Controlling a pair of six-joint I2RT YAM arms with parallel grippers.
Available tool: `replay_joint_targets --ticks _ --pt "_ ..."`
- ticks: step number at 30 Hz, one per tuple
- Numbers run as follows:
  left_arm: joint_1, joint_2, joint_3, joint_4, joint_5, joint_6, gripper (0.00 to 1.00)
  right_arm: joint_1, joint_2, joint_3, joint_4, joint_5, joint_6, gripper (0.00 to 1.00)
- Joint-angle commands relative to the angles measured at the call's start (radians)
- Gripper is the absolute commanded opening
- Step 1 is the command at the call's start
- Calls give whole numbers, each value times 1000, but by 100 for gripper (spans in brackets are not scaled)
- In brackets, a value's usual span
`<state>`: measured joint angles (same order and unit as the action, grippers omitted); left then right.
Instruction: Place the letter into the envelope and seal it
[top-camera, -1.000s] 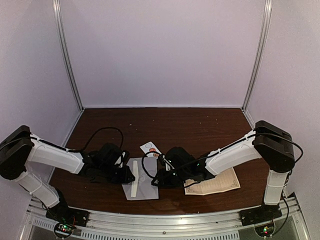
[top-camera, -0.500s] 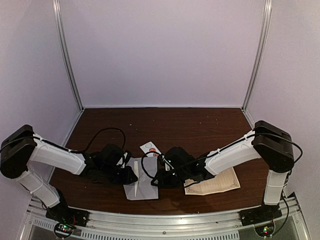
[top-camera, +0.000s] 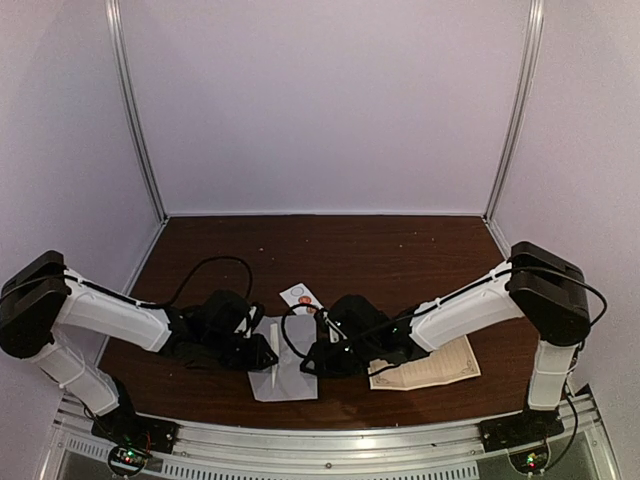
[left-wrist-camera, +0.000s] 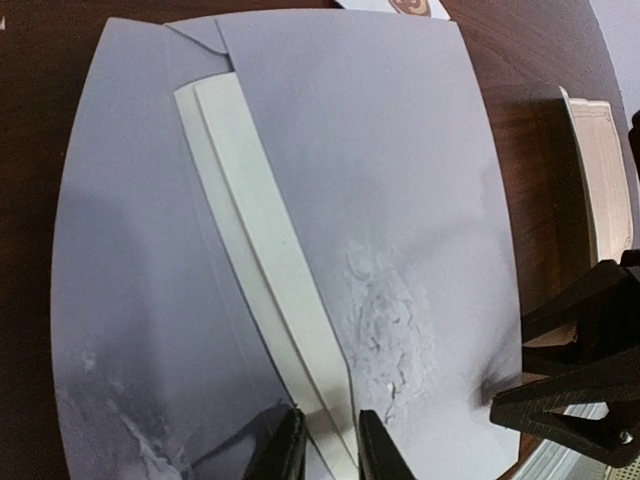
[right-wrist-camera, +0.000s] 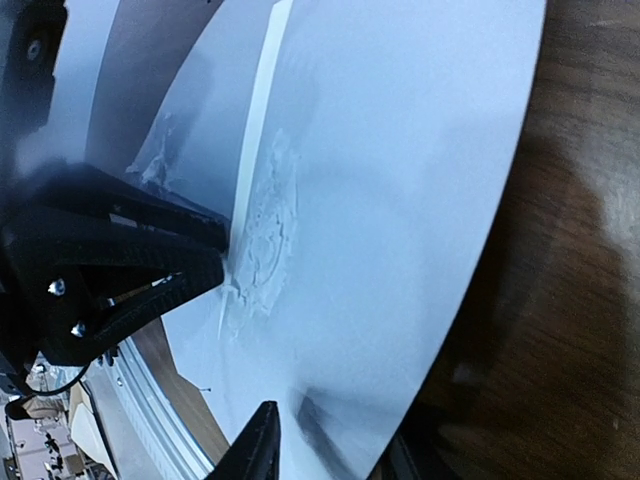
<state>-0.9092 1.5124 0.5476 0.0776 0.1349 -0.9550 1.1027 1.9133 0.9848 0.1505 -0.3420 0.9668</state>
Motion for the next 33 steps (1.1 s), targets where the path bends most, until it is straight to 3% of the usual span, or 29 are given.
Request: replay_joint_targets --ticks 1,9,33 --pt "-8 -84 12 -86 -79 19 25 13 -36 -2 -128 61 -12 39" --pt "-5 -123 32 -143 -120 45 33 -2 -86 0 -184 121 -22 49" --pt "97 21 98 -2 -113 101 35 -67 50 136 -201 150 -69 46"
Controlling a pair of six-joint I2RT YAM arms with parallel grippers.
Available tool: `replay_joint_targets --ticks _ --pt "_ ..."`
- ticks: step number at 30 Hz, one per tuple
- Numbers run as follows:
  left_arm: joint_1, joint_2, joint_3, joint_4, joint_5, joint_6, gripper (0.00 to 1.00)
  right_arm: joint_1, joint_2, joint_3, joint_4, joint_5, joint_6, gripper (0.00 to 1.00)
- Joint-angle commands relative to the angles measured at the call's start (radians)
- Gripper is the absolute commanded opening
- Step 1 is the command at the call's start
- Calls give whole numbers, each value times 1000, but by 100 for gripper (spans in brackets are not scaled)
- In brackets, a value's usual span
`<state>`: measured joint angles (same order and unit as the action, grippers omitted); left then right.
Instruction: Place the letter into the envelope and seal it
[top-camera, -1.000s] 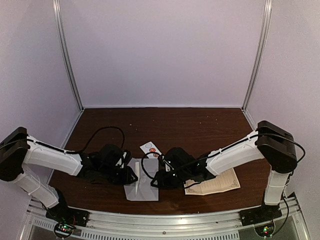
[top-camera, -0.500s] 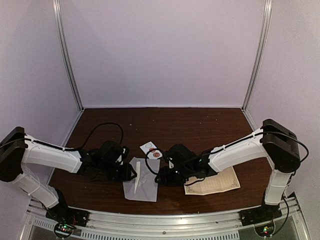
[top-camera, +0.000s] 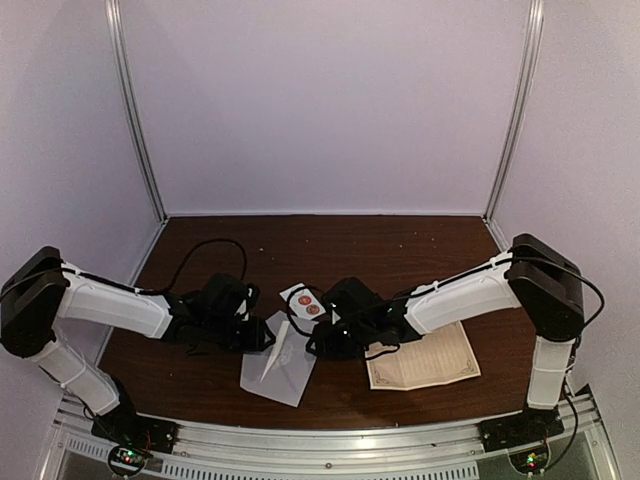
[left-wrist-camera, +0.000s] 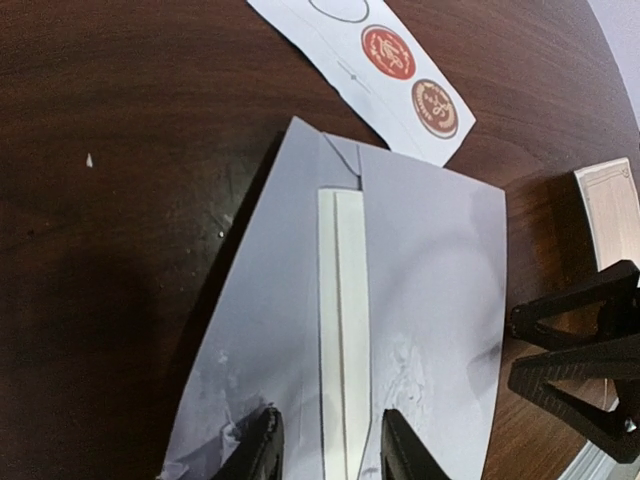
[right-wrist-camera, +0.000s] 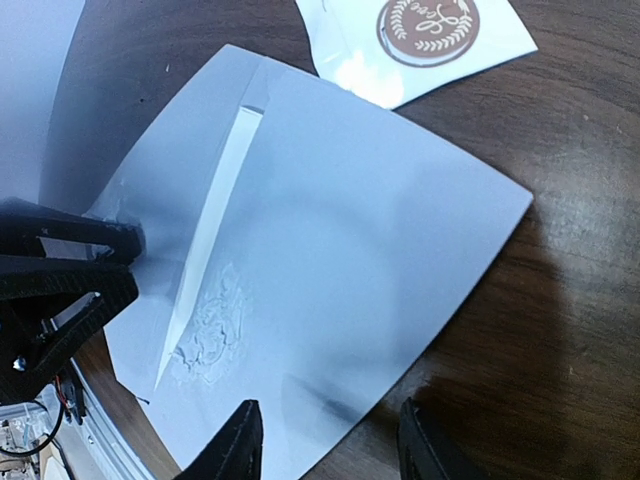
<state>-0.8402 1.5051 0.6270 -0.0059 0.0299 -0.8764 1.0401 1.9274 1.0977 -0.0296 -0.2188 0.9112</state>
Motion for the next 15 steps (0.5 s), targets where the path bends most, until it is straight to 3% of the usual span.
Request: replay_joint_targets --ticks 1,15 --pt "34 32 17 93 -7 22 35 -5 41 26 -20 27 -14 45" --pt "47 124 55 121 39 41 31 -6 91 63 -18 17 -20 39"
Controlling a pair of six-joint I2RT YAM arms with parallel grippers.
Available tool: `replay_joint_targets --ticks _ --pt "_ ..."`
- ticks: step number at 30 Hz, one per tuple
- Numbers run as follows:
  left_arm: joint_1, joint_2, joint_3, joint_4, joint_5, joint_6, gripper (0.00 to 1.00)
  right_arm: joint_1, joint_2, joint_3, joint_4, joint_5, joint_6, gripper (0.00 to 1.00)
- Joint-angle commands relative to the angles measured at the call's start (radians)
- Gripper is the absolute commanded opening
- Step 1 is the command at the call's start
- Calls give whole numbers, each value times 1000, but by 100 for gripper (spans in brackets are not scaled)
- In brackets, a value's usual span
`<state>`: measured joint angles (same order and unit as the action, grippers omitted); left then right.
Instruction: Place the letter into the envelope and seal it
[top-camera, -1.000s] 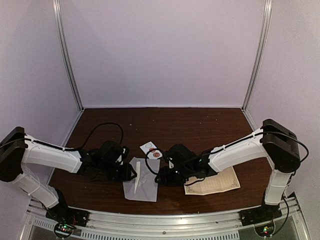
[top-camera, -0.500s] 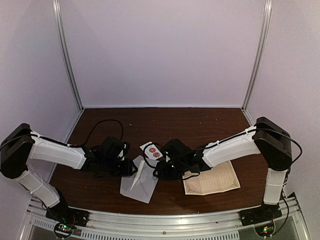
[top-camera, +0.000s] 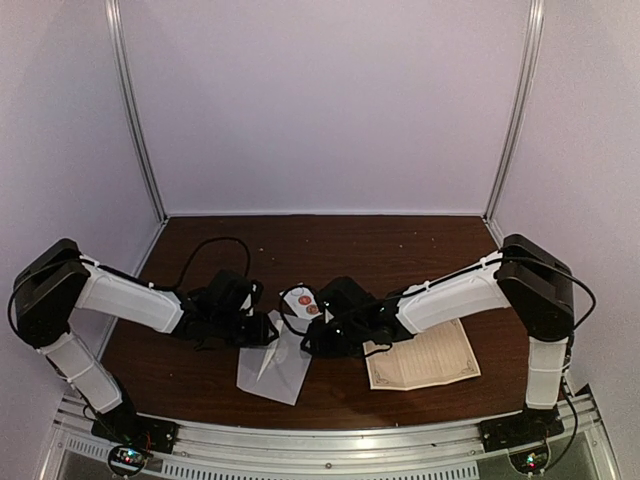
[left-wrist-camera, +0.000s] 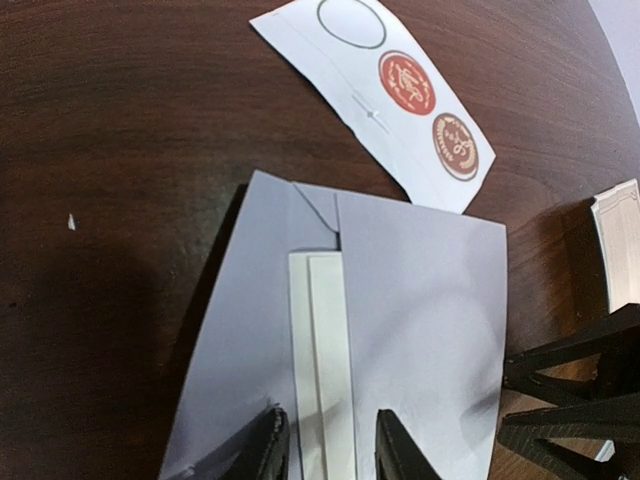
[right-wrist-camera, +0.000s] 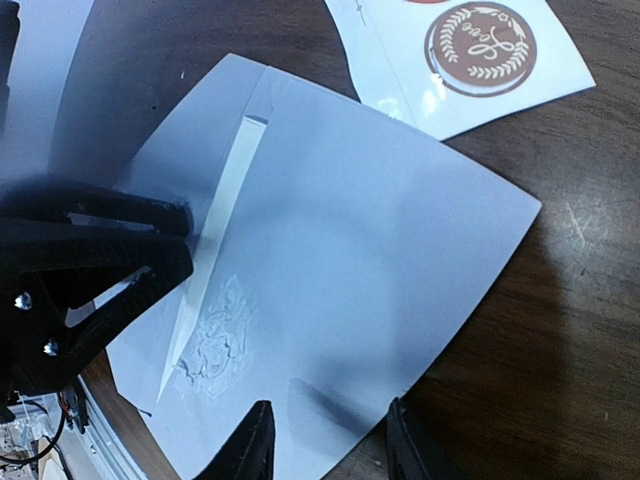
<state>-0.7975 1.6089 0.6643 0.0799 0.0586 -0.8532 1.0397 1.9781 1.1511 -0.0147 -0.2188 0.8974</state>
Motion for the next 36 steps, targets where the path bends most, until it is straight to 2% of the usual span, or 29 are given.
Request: replay_joint_targets --ticks 1,23,36 --pt "4 22 17 36 10 16 31 -6 42 11 -33 17 -7 39" --pt "3 75 -36 156 137 -21 28 -12 60 27 -17 -1 -8 36" --pt "3 63 -38 165 129 -22 28 -18 56 30 -16 -2 -12 36"
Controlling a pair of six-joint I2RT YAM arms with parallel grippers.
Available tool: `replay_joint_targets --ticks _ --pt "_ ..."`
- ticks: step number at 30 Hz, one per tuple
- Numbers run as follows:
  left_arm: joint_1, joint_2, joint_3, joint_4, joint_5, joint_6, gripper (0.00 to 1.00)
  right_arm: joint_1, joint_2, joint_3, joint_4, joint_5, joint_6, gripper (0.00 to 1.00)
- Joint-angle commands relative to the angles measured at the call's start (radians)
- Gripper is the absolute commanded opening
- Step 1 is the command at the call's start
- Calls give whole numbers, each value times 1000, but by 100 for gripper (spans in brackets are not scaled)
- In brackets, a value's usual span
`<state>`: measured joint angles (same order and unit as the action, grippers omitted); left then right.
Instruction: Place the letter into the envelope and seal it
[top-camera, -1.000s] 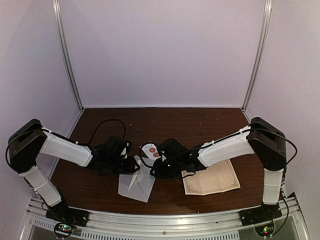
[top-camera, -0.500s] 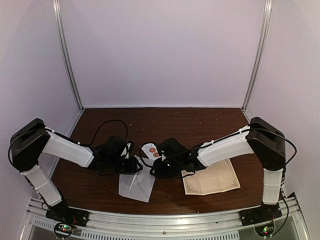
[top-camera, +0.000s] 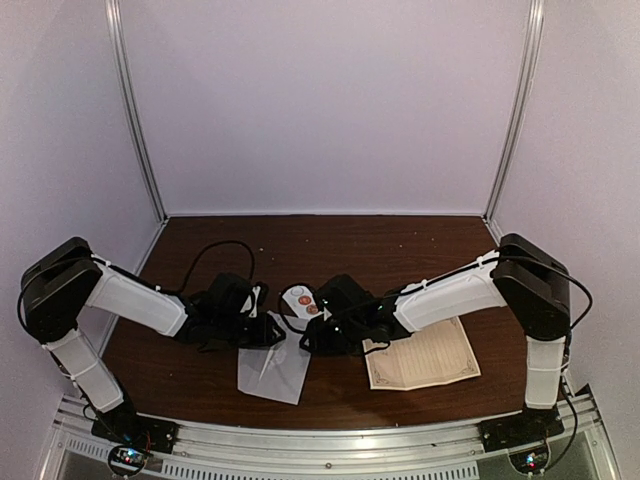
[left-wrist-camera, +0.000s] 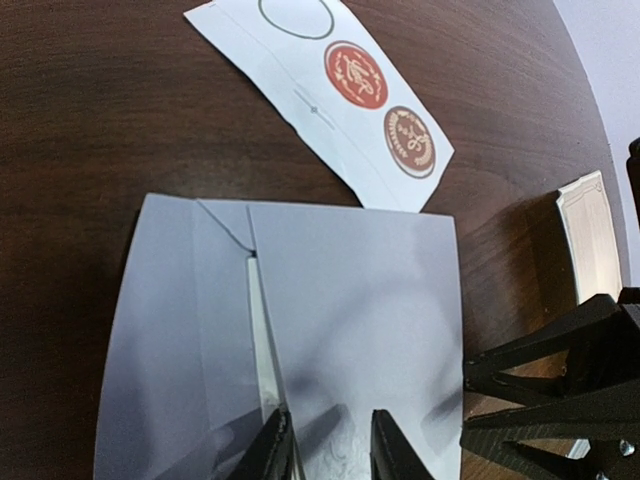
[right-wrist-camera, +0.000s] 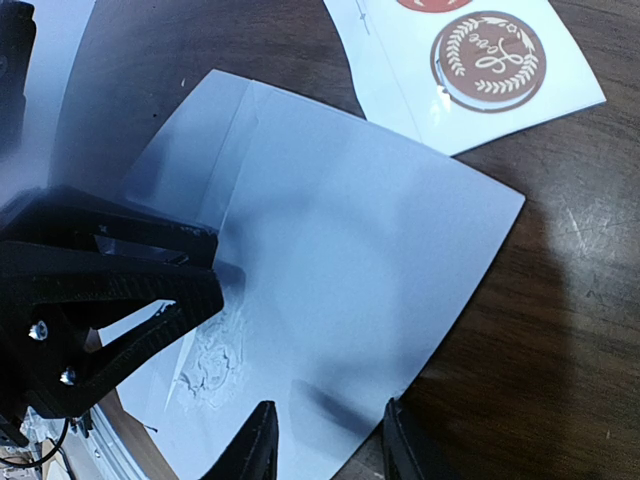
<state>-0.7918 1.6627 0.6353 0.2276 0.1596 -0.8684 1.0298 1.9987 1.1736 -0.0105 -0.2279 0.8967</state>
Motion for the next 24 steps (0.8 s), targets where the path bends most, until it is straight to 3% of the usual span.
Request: replay_joint_targets --ticks 1,11,24 --pt "-2 3 -6 5 19 -4 28 -8 34 8 -21 9 -11 36" --pt "-1 -114 42 -153 -72 50 33 -11 -69 -33 -64 21 -22 42" --pt "-3 -47 -24 -65 18 0 30 -10 -80 -110 38 -54 24 39"
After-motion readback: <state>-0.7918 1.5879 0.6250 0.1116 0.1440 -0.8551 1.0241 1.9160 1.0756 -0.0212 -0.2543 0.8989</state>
